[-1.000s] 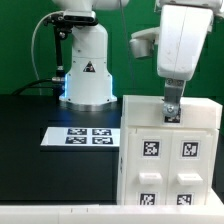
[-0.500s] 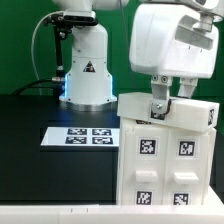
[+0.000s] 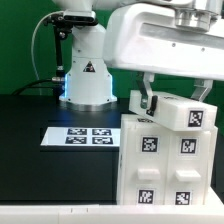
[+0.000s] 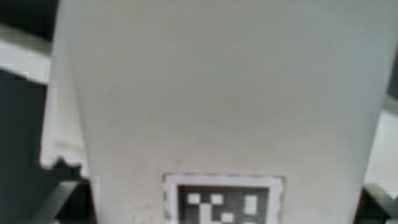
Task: Assemble cabinet
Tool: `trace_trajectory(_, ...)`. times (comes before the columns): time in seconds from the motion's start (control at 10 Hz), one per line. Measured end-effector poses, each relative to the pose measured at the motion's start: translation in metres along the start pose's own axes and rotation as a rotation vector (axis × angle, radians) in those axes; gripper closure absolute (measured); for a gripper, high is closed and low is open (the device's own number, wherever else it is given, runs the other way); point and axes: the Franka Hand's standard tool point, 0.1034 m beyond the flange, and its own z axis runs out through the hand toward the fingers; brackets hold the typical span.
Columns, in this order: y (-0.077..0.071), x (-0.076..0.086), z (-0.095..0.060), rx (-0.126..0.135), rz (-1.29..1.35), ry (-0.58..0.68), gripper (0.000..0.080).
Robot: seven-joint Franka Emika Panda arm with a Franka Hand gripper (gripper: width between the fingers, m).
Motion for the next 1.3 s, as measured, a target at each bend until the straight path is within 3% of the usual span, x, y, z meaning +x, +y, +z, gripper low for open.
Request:
trace_trajectory(0.2,0.0009,-0.0003,0.0002,0.019,0.244,-0.002,0.0241)
trace_trajectory(0.6,0.0034,-0.0005,0.0008,0.022,0.498,-0.006,0.0241)
trace_trajectory(0.9,0.009,-0.002,0.003,0.054,0.849,-0.025,0.0241)
trace_trajectory(1.1,0.0077,-0.003,0.0037,0.059,1.089,-0.028,0.0241)
trace_trajectory(1.3,0.0076,-0.0031,0.0041,0.062,1.159,-0.033,0.0241)
